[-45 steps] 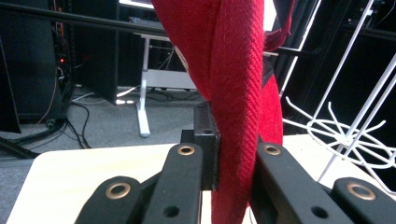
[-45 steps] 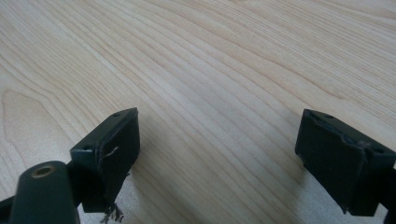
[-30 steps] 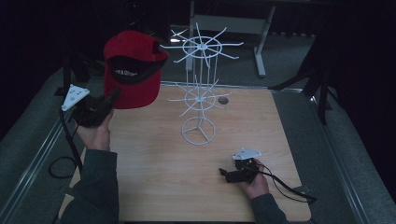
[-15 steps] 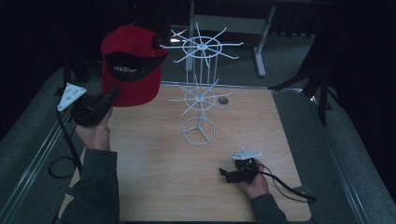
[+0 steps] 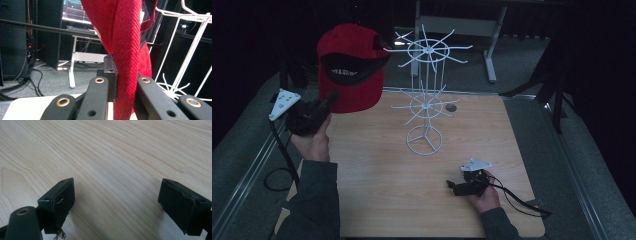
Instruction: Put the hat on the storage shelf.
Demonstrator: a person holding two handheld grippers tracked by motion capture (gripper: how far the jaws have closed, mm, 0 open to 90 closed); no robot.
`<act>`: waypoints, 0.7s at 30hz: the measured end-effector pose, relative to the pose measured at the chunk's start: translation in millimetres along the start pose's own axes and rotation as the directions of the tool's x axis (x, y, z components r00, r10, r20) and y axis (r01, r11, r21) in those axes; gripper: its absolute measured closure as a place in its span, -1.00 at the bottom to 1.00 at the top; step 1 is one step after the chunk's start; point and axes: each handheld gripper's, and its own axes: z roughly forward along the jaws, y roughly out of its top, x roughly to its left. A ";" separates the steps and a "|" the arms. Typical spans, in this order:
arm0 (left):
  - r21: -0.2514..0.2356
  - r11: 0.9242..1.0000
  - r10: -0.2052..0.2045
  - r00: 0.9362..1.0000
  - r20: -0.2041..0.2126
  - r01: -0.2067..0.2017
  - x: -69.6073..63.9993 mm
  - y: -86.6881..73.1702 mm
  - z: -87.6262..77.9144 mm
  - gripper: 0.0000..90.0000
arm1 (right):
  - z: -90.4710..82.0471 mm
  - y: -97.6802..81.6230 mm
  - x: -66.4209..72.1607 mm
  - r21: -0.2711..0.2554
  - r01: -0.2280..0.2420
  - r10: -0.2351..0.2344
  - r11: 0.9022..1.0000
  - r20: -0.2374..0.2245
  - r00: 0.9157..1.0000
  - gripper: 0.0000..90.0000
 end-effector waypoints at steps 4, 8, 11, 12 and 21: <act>-0.005 1.000 -0.001 1.000 0.003 0.001 -1.1 2.1 -0.5 0.91 | 0.0 0.0 0.0 0.000 0.000 0.000 1.000 0.000 1.000 -0.70; -0.012 1.000 -0.002 1.000 0.009 0.002 -2.3 4.1 -0.9 0.91 | -0.1 0.0 0.1 0.000 -0.002 0.002 1.000 -0.001 1.000 -0.70; -0.017 1.000 -0.002 1.000 0.012 0.002 -3.3 5.7 -1.2 0.91 | -0.1 0.0 0.1 0.000 -0.002 0.002 1.000 0.000 1.000 -0.70; -0.017 1.000 -0.002 1.000 0.012 0.002 -3.6 6.1 -1.3 0.91 | -0.1 0.0 0.1 0.000 -0.001 0.001 1.000 0.000 1.000 -0.70; -0.035 0.999 -0.005 1.000 0.021 0.006 -5.6 11.7 -2.2 0.91 | -0.1 0.0 0.1 0.000 -0.002 0.002 1.000 -0.001 1.000 -0.70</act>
